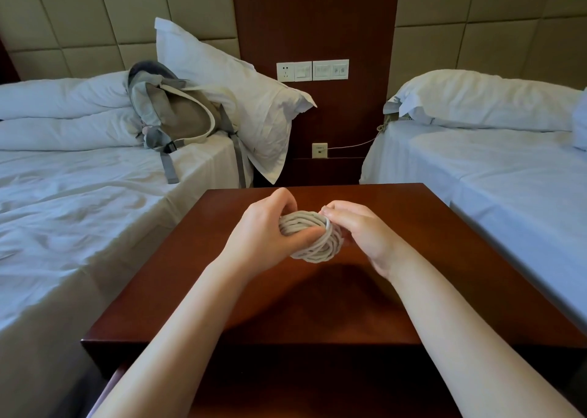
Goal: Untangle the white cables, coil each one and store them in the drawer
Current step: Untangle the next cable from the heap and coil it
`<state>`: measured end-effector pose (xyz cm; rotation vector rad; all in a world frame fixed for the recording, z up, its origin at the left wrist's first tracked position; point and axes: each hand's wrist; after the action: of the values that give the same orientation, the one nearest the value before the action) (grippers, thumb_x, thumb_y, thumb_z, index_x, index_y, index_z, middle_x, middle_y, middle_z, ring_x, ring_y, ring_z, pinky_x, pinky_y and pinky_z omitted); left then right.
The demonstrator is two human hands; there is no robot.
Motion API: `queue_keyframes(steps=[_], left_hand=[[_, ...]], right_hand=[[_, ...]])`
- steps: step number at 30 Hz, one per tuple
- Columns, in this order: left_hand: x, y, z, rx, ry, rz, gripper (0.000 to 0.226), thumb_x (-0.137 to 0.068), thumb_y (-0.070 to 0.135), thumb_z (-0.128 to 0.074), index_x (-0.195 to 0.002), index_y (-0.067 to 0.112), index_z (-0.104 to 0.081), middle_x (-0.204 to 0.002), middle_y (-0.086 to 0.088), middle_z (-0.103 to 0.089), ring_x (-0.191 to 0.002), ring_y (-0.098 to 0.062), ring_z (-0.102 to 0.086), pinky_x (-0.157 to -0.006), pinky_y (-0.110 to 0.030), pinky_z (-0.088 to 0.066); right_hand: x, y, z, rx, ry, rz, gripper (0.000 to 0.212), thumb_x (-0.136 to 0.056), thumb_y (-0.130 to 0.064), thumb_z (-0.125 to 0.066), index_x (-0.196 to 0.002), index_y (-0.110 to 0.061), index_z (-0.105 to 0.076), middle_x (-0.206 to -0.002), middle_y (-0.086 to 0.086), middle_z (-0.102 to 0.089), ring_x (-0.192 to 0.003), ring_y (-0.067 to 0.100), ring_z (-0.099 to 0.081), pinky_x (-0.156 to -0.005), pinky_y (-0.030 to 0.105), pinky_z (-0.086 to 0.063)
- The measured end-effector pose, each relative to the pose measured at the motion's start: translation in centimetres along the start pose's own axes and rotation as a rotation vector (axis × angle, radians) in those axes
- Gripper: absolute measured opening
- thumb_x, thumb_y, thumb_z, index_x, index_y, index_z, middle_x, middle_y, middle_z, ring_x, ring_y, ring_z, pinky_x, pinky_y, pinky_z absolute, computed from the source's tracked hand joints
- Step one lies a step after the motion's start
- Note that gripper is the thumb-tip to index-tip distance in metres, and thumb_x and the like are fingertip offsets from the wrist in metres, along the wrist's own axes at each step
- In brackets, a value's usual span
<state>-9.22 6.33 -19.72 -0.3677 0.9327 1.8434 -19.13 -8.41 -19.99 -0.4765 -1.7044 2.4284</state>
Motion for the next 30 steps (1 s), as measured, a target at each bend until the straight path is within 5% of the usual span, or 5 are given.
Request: queue_keyframes(steps=[4,8,16,20,30], left_hand=[[0.3,-0.4,-0.5,-0.001,-0.079,0.095,0.053,-0.067,0.048,-0.076,-0.105,0.027,-0.047,-0.077,0.013,-0.051,-0.066,-0.005,-0.052,-0.057,-0.017,-0.043],[0.2,-0.9,-0.9,0.020,-0.077,0.069,0.038,-0.069,0.050,-0.072,-0.095,0.026,-0.061,-0.083,0.014,-0.060,-0.075,-0.004,-0.059,-0.062,-0.019,-0.049],[0.3,-1.2,-1.2,-0.073,-0.070,-0.009,0.034,-0.069,0.056,-0.066,-0.085,0.026,-0.061,-0.080,0.016,-0.059,-0.071,-0.005,-0.058,-0.060,-0.020,-0.048],[0.5,-1.4,-1.7,-0.280,0.064,-0.158,0.040,-0.071,0.051,-0.072,-0.087,0.015,-0.064,-0.080,0.006,-0.062,-0.061,-0.004,-0.052,-0.050,-0.009,-0.033],[0.7,-2.1,-1.4,-0.321,-0.093,-0.135,0.056,-0.066,0.059,-0.073,-0.103,0.019,-0.058,-0.094,0.008,-0.060,-0.077,-0.009,-0.058,-0.067,-0.024,-0.050]], right_hand=[[-0.3,0.2,-0.4,0.172,0.040,0.033,0.028,-0.100,-0.026,-0.042,-0.093,-0.012,-0.065,-0.095,-0.001,-0.057,-0.086,0.008,-0.054,-0.075,0.019,-0.044],[-0.4,0.5,-0.5,0.194,0.145,0.090,0.027,-0.099,-0.024,-0.046,-0.105,-0.015,-0.070,-0.103,-0.003,-0.056,-0.097,0.010,-0.055,-0.076,0.015,-0.045],[-0.1,0.4,-0.2,-0.068,0.204,0.069,0.018,-0.093,-0.016,-0.057,-0.087,-0.010,-0.074,-0.080,0.005,-0.071,-0.074,0.015,-0.068,-0.069,0.026,-0.058],[-0.2,0.4,-0.4,-0.084,0.233,0.053,0.015,-0.092,-0.012,-0.058,-0.090,-0.007,-0.072,-0.082,0.005,-0.070,-0.072,0.012,-0.068,-0.062,0.021,-0.056],[-0.4,0.8,-0.4,0.209,0.167,0.007,0.015,-0.088,-0.022,-0.066,-0.097,-0.013,-0.073,-0.092,0.000,-0.069,-0.078,0.013,-0.063,-0.055,0.015,-0.047]])
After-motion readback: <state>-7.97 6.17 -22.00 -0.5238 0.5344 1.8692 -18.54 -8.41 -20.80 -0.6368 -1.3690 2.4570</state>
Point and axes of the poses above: each hand's wrist, its own x-axis away from the middle knuckle, its own z-axis out of the back of the hand, y = z × x
